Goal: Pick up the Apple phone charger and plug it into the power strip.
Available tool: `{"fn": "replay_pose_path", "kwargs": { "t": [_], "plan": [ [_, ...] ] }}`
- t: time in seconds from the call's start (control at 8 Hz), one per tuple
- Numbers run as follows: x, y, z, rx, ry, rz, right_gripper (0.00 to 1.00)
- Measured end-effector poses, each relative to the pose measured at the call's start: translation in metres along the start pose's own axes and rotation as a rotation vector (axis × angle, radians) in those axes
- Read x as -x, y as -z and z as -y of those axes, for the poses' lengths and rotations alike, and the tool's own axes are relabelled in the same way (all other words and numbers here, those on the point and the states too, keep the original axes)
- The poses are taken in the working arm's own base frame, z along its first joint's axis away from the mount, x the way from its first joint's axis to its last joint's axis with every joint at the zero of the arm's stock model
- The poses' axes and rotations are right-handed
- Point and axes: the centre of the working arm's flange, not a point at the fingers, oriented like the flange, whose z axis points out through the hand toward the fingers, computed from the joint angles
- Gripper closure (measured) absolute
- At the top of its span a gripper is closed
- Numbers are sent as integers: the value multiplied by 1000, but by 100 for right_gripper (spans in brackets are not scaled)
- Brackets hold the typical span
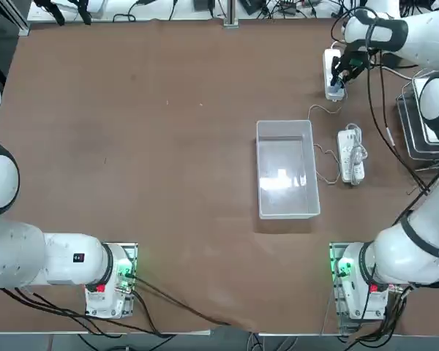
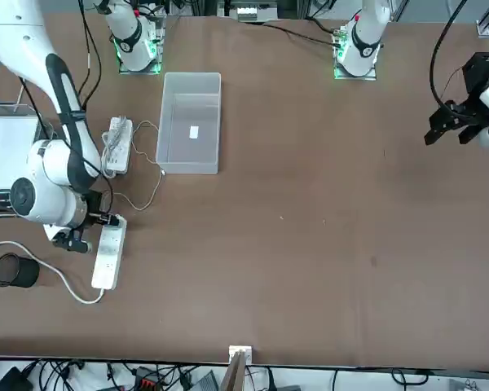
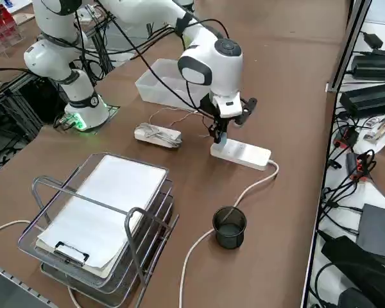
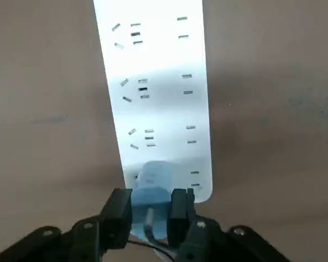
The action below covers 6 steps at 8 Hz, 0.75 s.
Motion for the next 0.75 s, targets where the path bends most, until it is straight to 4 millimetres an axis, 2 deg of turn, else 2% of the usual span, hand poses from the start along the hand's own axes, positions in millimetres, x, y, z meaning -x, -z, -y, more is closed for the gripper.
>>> {"fn": "replay_pose_path", "kwargs": {
  "t": [0.75],
  "plan": [
    [0, -1, 0, 0, 1, -9, 64]
  ]
}}
